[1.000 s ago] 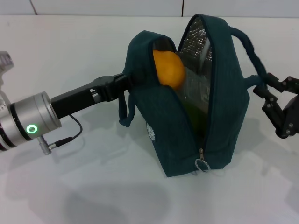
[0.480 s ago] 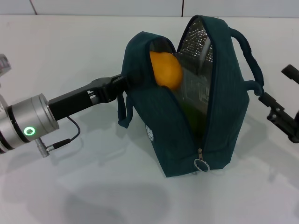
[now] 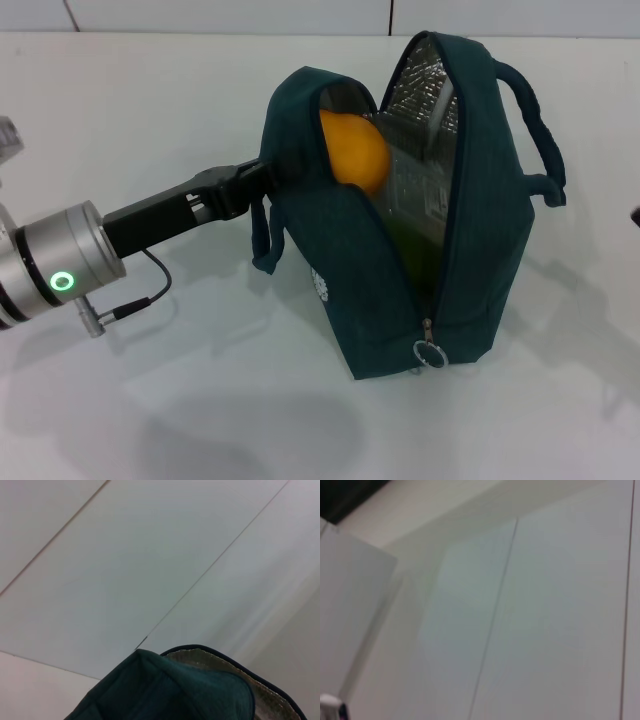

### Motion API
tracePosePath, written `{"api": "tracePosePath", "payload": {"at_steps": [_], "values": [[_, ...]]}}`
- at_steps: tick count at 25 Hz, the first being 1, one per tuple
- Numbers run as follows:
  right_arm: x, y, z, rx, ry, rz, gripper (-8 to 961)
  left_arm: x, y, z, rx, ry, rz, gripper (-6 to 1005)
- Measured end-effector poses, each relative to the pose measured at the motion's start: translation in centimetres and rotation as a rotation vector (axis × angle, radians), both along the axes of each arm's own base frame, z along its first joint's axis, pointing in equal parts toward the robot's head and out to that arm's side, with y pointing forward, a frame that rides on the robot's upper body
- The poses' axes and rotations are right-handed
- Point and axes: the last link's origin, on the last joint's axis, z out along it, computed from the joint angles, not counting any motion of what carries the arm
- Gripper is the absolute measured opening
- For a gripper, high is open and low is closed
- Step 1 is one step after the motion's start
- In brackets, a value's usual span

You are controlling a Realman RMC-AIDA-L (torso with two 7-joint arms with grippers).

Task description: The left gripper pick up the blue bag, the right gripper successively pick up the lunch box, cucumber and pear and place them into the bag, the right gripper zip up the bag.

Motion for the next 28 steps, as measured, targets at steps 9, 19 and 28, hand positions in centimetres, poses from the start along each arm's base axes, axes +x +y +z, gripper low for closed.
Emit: {"api": "tracePosePath", "payload": {"at_steps": [9, 19, 28], "values": [[-1.0, -2.5, -1.8, -0.185, -0.03, 0.154, 591, 0.0, -0.2, -0.2, -0.007, -0.006, 0.001, 119], [0.6, -3.8, -4.4, -0.405, -0.129, 0.061, 590, -0.2, -0.4, -0.2, -0.011, -0.006, 0.007, 120], [2.5, -3.3, -6.6, -0.548, -0.196, -0.126, 589, -0.1, -0.3, -0.1, -0.009, -0.004, 0.0, 120]]}}
